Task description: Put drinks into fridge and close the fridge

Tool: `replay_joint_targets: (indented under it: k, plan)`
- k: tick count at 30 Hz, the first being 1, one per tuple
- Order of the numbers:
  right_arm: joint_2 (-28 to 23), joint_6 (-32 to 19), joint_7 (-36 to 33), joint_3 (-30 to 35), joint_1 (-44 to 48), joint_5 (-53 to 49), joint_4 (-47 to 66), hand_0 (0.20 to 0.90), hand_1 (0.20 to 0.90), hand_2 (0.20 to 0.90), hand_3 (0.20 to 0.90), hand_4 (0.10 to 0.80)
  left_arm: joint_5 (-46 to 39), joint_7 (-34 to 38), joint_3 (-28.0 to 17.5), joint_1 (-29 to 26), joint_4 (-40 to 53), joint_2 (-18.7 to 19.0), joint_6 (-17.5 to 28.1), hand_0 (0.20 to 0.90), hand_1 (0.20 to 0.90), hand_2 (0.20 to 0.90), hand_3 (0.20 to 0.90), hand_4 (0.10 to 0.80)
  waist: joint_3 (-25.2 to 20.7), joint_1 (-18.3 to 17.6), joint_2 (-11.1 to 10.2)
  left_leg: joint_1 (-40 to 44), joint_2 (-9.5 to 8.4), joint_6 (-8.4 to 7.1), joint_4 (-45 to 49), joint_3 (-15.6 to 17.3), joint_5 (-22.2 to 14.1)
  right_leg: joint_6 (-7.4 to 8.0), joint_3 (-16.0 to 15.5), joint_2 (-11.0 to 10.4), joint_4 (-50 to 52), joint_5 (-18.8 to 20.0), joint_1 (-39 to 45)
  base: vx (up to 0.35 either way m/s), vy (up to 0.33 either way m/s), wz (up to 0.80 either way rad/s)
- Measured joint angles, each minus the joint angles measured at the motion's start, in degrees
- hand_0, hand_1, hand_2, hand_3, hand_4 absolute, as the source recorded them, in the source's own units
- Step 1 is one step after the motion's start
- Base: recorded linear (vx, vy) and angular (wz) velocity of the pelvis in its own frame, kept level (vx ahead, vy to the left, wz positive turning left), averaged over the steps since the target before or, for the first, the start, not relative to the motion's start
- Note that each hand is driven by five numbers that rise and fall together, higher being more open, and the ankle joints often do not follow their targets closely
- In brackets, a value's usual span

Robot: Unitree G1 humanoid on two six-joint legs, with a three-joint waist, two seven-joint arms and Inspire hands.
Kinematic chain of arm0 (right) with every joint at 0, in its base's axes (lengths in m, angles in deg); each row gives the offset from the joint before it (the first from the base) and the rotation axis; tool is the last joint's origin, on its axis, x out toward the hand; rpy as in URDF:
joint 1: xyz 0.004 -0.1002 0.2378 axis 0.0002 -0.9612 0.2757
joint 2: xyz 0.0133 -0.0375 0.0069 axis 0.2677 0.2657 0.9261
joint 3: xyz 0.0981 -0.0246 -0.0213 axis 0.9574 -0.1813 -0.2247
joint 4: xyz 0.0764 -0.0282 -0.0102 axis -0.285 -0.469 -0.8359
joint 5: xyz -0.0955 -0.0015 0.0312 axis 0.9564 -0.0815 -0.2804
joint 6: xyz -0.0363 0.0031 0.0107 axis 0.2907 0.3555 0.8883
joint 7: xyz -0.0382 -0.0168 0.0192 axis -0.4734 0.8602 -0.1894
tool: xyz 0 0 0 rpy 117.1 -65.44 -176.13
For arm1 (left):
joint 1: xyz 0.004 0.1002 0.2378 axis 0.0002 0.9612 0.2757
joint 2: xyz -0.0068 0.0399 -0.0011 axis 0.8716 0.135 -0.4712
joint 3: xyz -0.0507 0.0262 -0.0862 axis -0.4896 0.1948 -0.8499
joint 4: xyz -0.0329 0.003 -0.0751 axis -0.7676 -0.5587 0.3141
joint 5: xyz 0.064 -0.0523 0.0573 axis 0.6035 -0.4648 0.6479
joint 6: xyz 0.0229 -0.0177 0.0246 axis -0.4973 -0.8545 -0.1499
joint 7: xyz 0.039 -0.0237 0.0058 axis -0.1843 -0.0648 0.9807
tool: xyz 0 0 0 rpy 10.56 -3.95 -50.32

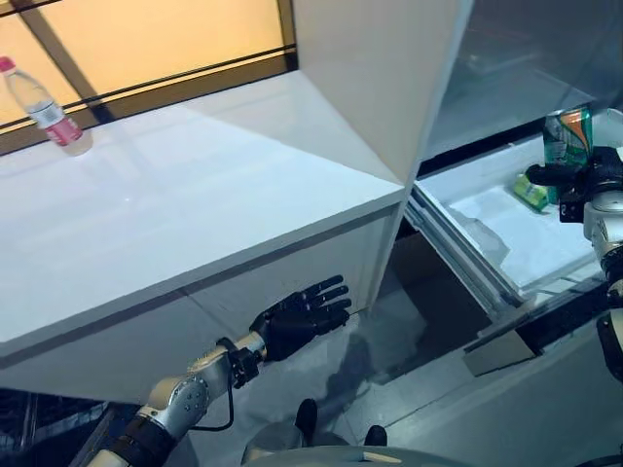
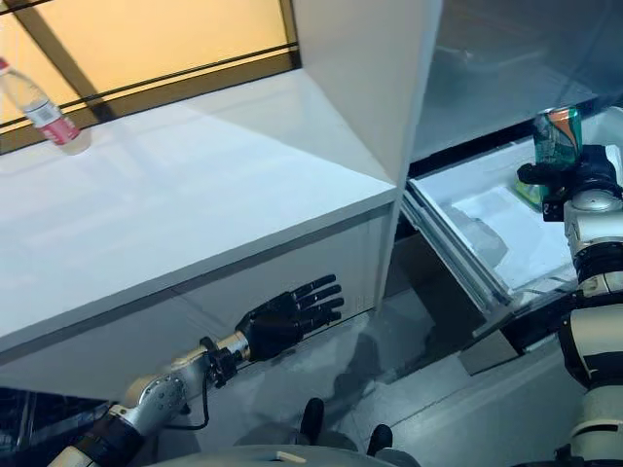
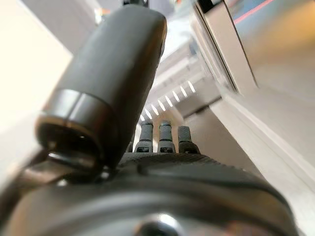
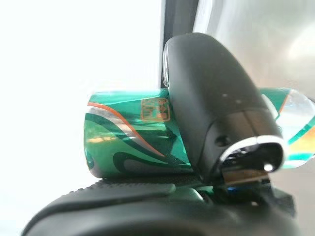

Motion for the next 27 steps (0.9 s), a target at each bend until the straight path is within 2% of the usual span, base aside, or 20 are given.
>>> replay_joint_targets:
  k: [6,9,13,15,21,27]
  plan:
    - [0.5,4.7,7.6,-4.0,2.8,7.8,-6.6,0.3,0.3,0.3,0.2,0.1,12.0,0.4,2.7,-0.4,-15.8,-0.4,7.7,0.9,0.9,0.9,0.9,0.8,1.3,1.3,-0.2,-3.2,-0.06,0.07,0.0,0.0,1.2,-0.09,-0.1,0.1,0.0,0.1,-2.4,-0.09,-0.068,0.19]
    - [0.9,7.8,11.7,-4.1,2.9,9.6,-9.4,0.3,0.3,0.3,0.2,0.1,17.9,2.7,2.7,-0.6,-23.5,-1.1,10.1,0.9,0.9,0.9,0.9,0.8,3.4,1.5,-0.5,-4.2,-0.07,0.13,0.0,0.2,1.3,-0.1,0.2,0.1,0.0,0.1,-3.2,-0.092,-0.063,0.07]
    - [1.3,8.8,13.9,-4.1,2.9,10.0,-10.1,0.3,0.3,0.3,0.2,0.1,22.2,5.1,2.0,-2.3,-30.8,-2.3,13.4,0.9,0.9,0.9,0.9,0.8,6.1,1.2,-1.1,-6.1,0.01,0.09,0.0,0.7,1.7,-0.36,0.6,0.2,0.1,0.3,-5.3,-0.086,-0.045,-0.06]
    - [1.4,9.0,15.0,-4.1,2.9,10.6,-10.4,0.3,0.3,0.3,0.2,0.1,23.8,5.9,0.7,-3.0,-32.0,-2.4,14.3,0.9,0.9,0.9,0.9,0.8,8.0,1.1,-1.8,-6.3,0.04,0.06,0.0,0.9,1.7,-0.35,0.7,0.1,0.1,0.5,-5.5,-0.087,-0.036,-0.06]
    - [2.3,7.5,15.4,-5.3,3.6,11.9,-10.0,0.3,0.3,0.3,0.2,0.1,25.8,7.3,-2.3,-6.0,-35.7,-3.2,18.6,0.9,0.9,0.9,0.9,0.8,10.0,1.0,-2.8,-7.6,0.14,0.06,0.0,1.6,1.7,-0.36,1.6,0.2,0.2,0.6,-7.2,-0.073,-0.031,-0.06]
    - [3.3,4.6,15.9,-6.3,4.0,12.4,-5.5,0.3,0.3,0.3,0.2,0.1,28.7,8.3,-2.7,-8.2,-38.9,-3.6,18.7,0.9,0.9,0.9,0.9,0.8,12.1,-0.1,-2.9,-8.1,0.22,0.05,0.0,3.0,1.7,-0.36,2.8,0.1,0.3,0.8,-8.3,-0.051,-0.015,-0.12]
